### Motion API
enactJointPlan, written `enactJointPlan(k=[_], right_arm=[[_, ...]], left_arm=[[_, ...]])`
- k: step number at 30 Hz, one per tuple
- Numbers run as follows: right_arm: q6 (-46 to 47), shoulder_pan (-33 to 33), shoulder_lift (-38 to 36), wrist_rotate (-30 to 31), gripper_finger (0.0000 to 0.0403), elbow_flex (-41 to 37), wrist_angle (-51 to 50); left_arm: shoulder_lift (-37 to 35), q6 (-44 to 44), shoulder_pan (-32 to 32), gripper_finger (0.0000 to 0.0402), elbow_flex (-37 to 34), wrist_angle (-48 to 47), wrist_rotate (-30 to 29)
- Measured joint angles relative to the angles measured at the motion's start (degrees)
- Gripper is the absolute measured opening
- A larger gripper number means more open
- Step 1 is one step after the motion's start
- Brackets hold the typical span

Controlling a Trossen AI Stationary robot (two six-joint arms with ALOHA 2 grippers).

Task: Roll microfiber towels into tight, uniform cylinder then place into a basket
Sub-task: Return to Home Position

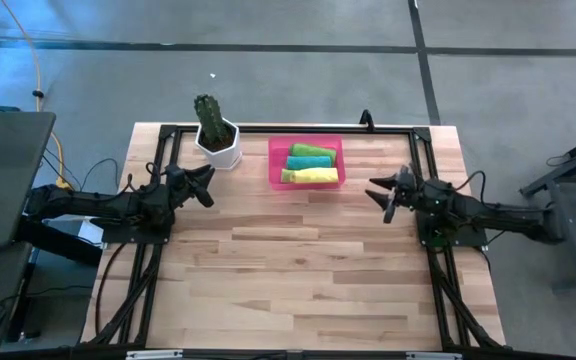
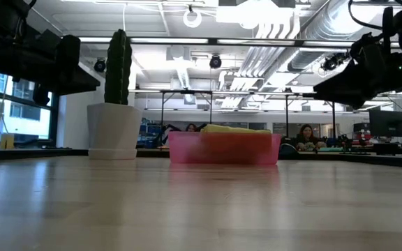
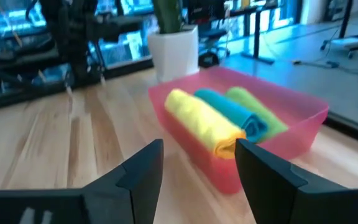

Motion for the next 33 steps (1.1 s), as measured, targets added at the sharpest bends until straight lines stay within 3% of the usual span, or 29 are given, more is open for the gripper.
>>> enactJointPlan(k=[15,33], right_arm=[[0.0,-5.9,-7.5,0.0,0.0193,0.0,0.0],[0.0,-5.9,-7.3,0.0,0.0193,0.0,-0.1]], left_arm=[[0.0,0.0,0.0,0.0086,0.0,0.0,0.0],[0.0,0.0,0.0,0.0086,0.0,0.0,0.0]])
